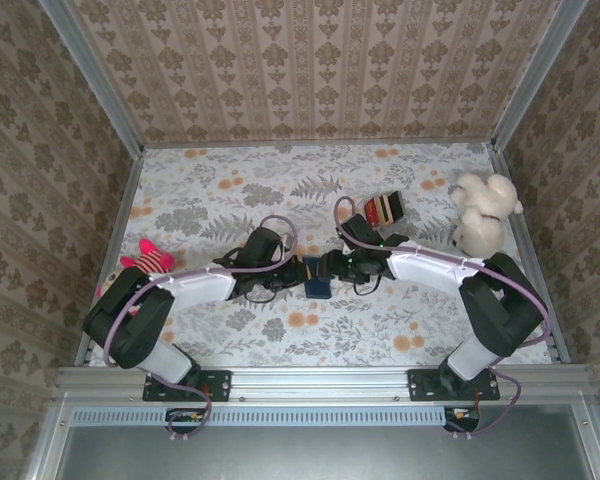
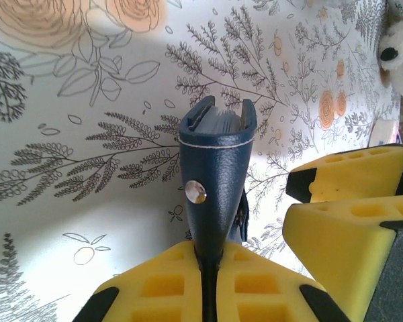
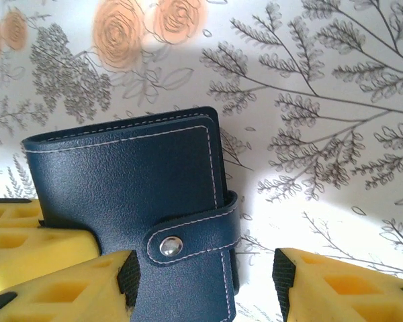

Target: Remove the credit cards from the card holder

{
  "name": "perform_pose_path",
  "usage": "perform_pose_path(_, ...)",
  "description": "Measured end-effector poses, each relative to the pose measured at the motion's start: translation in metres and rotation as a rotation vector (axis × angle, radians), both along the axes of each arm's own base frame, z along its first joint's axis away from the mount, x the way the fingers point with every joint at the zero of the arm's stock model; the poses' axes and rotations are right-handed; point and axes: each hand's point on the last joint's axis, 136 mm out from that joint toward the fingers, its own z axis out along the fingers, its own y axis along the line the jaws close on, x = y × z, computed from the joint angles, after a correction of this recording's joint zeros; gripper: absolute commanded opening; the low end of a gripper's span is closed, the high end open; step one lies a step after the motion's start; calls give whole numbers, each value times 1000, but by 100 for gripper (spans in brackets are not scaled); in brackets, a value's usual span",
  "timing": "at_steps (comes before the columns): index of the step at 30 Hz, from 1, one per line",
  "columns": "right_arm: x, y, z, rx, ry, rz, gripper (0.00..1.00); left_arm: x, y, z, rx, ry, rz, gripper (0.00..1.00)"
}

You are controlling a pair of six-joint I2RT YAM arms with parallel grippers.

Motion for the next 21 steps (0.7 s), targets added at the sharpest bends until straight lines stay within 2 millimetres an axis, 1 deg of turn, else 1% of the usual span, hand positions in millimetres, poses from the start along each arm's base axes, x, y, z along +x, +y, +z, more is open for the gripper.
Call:
perform_pose_path(5, 0, 8, -3, 9, 18, 18, 58, -3, 5, -4, 45, 7, -7, 5)
perform_pose_path(9, -4, 15, -11, 6, 45, 39, 51, -3, 5, -4, 55, 5, -8, 6)
perform_pose_path(15, -10, 20, -21, 13, 86, 52, 50, -3, 5, -4, 56, 4, -8, 6)
perform_pose_path(21, -7, 26, -19, 23, 85, 58, 51, -3, 5, -5, 59, 6, -7, 5)
